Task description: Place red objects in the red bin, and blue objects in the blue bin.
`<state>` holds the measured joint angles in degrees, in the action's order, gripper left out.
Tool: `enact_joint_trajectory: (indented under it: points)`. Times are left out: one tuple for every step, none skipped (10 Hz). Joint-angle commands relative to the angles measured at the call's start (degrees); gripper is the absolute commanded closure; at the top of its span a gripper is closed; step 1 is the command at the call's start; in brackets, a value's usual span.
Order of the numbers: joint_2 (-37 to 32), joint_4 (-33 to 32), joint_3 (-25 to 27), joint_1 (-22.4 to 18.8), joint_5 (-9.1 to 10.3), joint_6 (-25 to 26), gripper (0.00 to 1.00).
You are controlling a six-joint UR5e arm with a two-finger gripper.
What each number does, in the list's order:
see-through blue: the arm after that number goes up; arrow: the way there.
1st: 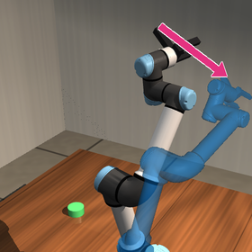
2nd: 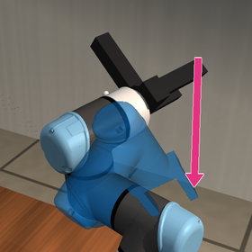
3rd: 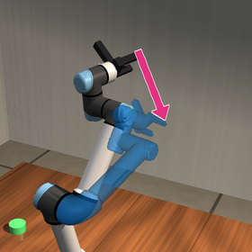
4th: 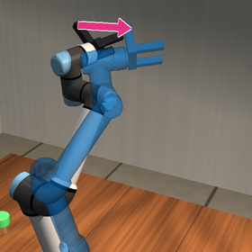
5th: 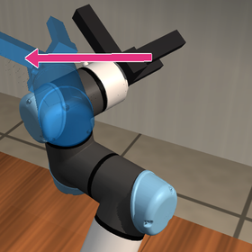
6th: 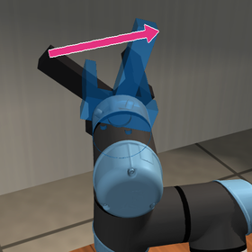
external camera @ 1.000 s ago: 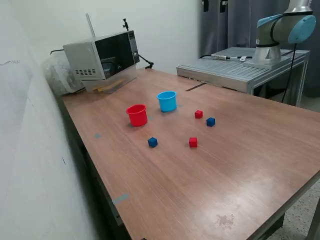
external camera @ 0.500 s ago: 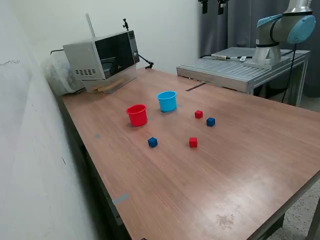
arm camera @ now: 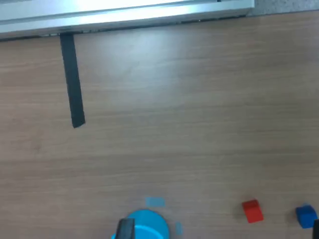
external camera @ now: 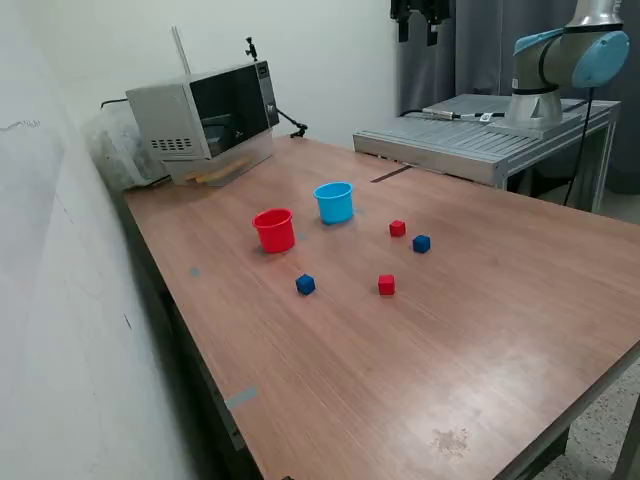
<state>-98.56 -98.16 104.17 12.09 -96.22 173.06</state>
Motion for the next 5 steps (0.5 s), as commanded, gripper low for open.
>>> enact_joint_trajectory:
  points:
    - [1.4, -3.4, 0.5, 0.7, 0.07, -1.6, 0.00]
    - [3.4, -4.4, 0.7, 0.6, 0.15, -3.0, 0.00]
    - [4.2, -5.4, 0.9, 0.6, 0.24, -3.8, 0.00]
    - [4.6, -6.2, 1.0, 0.3, 0.24, -4.0, 0.00]
    - [5.6, -6.3, 1.0, 0.0, 0.24, -4.0, 0.00]
